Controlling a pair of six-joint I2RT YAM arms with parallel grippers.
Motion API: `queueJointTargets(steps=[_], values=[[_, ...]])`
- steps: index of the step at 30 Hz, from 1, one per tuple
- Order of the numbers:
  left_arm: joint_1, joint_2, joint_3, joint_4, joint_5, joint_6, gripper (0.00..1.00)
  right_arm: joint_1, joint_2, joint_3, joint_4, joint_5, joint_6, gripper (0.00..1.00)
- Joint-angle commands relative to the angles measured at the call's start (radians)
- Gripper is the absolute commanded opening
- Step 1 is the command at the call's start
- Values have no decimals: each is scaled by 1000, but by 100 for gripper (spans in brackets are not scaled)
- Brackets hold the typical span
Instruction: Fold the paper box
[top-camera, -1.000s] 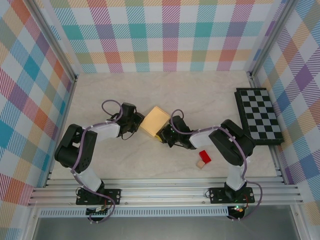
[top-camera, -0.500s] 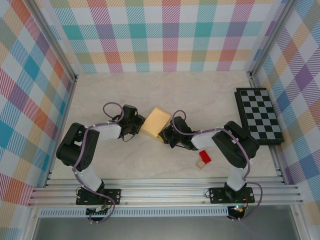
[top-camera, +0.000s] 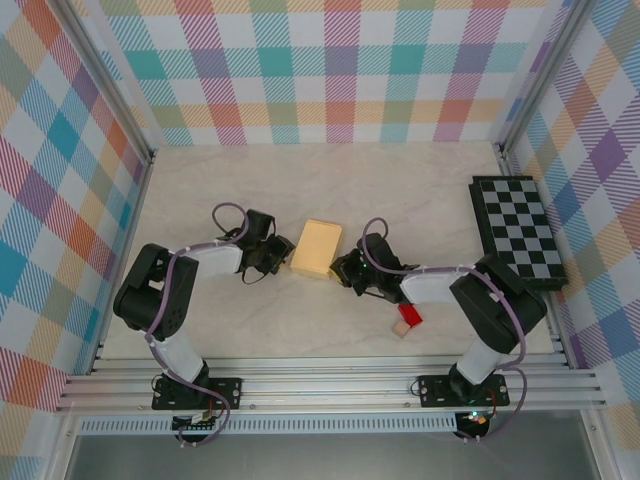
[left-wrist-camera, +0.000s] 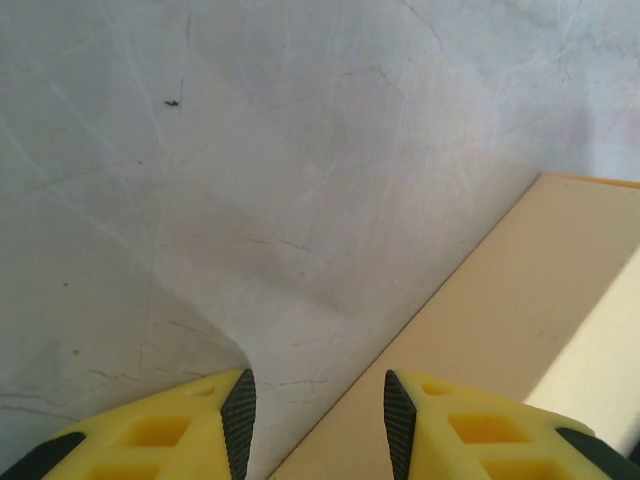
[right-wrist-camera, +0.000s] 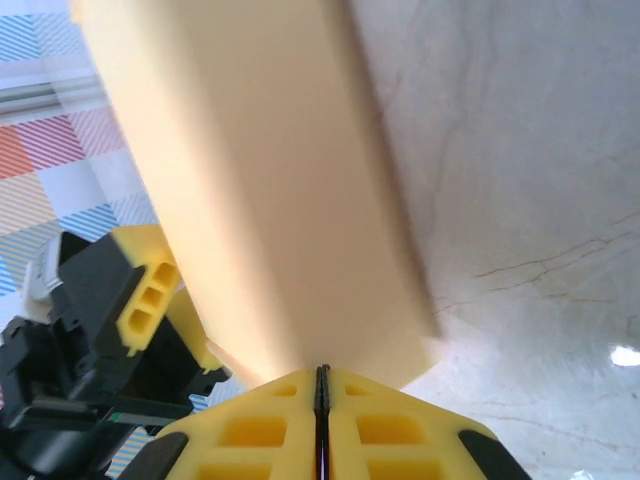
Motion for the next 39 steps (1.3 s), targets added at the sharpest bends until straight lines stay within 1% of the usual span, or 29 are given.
queueJointTargets(steps=[1, 4, 7, 9, 11, 13, 15, 17, 18, 20, 23, 24, 26, 27, 28, 29, 31, 32, 33, 34, 35, 36, 37, 38, 39], values=[[15, 10, 25, -119, 17, 73, 43, -7, -75, -25, -76, 34, -85, 11], [22, 21, 56, -140, 15, 108, 43, -31, -119, -33, -155, 36, -123, 11], [24, 26, 96, -170, 10, 142, 43, -57, -176, -31, -261, 66, -182, 11], [28, 16, 127, -206, -7, 177, 43, -76, -219, 3, -391, 116, -271, 11], [38, -12, 166, -246, -29, 250, 43, -114, -242, 77, -553, 169, -417, 12], [48, -54, 204, -324, -80, 339, 44, -153, -265, 153, -679, 248, -552, 14], [62, -118, 224, -356, -164, 445, 45, -215, -304, 194, -716, 297, -683, 18], [76, -195, 208, -349, -263, 565, 48, -283, -344, 231, -727, 347, -810, 23], [85, -226, 190, -332, -304, 616, 49, -308, -355, 245, -723, 382, -867, 26], [110, -290, 128, -279, -398, 714, 50, -360, -370, 258, -681, 445, -982, 38], [183, -357, -2, -122, -511, 735, 51, -409, -375, 227, -557, 487, -1140, 53], [202, -369, -51, -45, -543, 747, 52, -419, -373, 211, -510, 499, -1193, 56], [214, -385, -202, 211, -659, 788, 55, -431, -349, 163, -397, 563, -1274, 66], [220, -376, -244, 292, -727, 799, 61, -444, -325, 144, -339, 572, -1310, 69], [240, -376, -221, 240, -722, 798, 62, -455, -300, 134, -307, 587, -1324, 70], [243, -361, -206, 225, -737, 841, 63, -470, -260, 133, -285, 616, -1334, 71], [245, -340, -238, 292, -764, 924, 63, -497, -189, 126, -258, 634, -1331, 73], [250, -333, -277, 347, -779, 934, 63, -512, -161, 115, -237, 632, -1313, 74], [258, -329, -319, 405, -768, 933, 65, -520, -152, 109, -215, 633, -1306, 74], [263, -320, -364, 479, -745, 930, 94, -523, -161, 95, -184, 638, -1305, 75], [267, -312, -376, 499, -724, 938, 100, -529, -180, 58, -108, 631, -1300, 82], [267, -313, -372, 507, -692, 952, 100, -539, -188, 37, -70, 622, -1288, 88], [266, -302, -371, 523, -663, 984, 100, -549, -188, 39, -82, 622, -1271, 97], [268, -284, -369, 556, -659, 1010, 100, -556, -184, 53, -110, 623, -1266, 100], [270, -266, -366, 574, -656, 1020, 100, -559, -182, 58, -124, 627, -1267, 100]])
